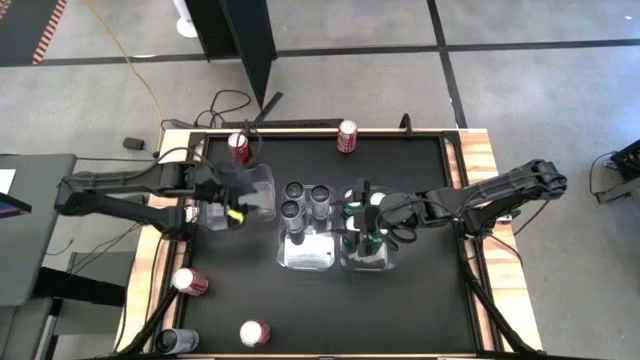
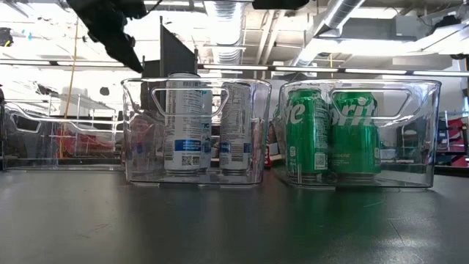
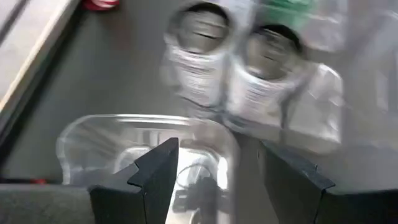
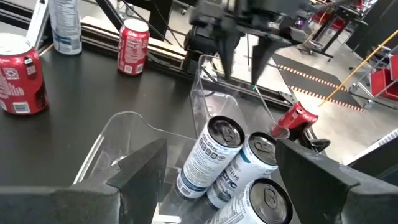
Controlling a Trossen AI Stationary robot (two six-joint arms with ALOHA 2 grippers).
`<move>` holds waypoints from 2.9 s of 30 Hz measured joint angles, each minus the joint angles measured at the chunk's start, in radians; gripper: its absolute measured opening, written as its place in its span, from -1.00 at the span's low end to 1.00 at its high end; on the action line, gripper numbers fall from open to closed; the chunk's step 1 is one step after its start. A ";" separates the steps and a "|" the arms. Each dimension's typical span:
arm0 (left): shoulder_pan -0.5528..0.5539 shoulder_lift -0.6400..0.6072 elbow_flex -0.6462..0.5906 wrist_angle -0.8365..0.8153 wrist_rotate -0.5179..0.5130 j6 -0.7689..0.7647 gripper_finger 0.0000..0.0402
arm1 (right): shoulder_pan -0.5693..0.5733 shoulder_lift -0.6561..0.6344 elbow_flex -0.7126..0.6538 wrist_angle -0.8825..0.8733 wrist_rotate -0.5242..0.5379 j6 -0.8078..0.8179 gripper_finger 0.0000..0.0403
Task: Sort soda cans
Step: Put the bottom left red soda can into the left transparent bin
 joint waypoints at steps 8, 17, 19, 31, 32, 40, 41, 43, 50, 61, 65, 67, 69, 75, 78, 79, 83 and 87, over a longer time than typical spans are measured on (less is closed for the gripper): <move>-0.286 -0.009 0.027 0.005 0.208 -0.016 0.07 | 0.000 0.000 0.000 0.000 0.000 -0.018 0.56; -0.484 0.014 0.027 0.029 0.198 -0.142 0.07 | -0.001 0.000 0.000 0.007 0.001 -0.018 0.56; -0.509 0.017 0.027 0.023 0.237 -0.193 0.07 | -0.001 0.000 0.000 0.021 0.001 -0.018 0.56; -0.575 0.148 0.027 -0.004 0.307 -0.473 0.07 | -0.001 0.000 0.000 0.043 0.006 -0.034 0.56; -0.584 0.171 0.027 -0.009 0.307 -0.503 0.07 | -0.001 0.000 0.000 0.043 0.007 -0.034 0.56; -0.681 0.284 0.027 -0.090 0.324 -0.669 0.18 | 0.001 0.000 0.000 0.035 0.006 -0.022 0.56; -0.692 0.291 0.027 -0.107 0.322 -0.682 0.21 | 0.001 0.000 0.000 0.033 0.006 -0.018 0.56; -0.708 0.301 0.027 -0.142 0.322 -0.702 0.27 | 0.001 0.000 0.000 0.030 0.006 -0.011 0.56; -0.733 0.311 0.034 -0.189 0.338 -0.736 0.32 | 0.001 0.001 0.000 0.029 0.005 -0.010 0.56; -0.716 0.310 0.242 -0.712 -0.055 -0.857 0.05 | 0.000 0.007 0.000 0.059 0.004 -0.014 0.56; -0.716 0.309 0.321 -0.761 -0.211 -0.867 -0.17 | -0.002 0.039 0.000 0.111 0.004 -0.015 0.56; -0.716 0.309 0.333 -0.760 -0.270 -0.857 -0.31 | -0.008 0.067 0.000 0.157 0.000 -0.032 0.56; -0.716 0.309 0.333 -0.765 -0.313 -0.853 -0.47 | -0.009 0.100 0.001 0.213 -0.001 -0.058 0.56; -0.716 0.309 0.332 -0.765 -0.375 -0.875 -0.96 | -0.027 0.181 0.046 0.276 0.000 -0.092 0.56; -0.725 0.309 0.332 -0.708 -0.338 -0.834 -0.95 | -0.029 0.210 0.071 0.271 0.000 -0.080 0.56; -0.731 0.309 0.332 -0.680 -0.328 -0.817 -0.94 | -0.029 0.219 0.078 0.267 0.000 -0.078 0.56; -0.758 0.310 0.332 -0.610 -0.296 -0.789 -0.84 | -0.025 0.232 0.099 0.268 0.000 -0.077 0.56; -0.783 0.310 0.317 -0.590 -0.229 -0.774 -0.55 | -0.015 0.232 0.102 0.270 0.000 -0.077 0.56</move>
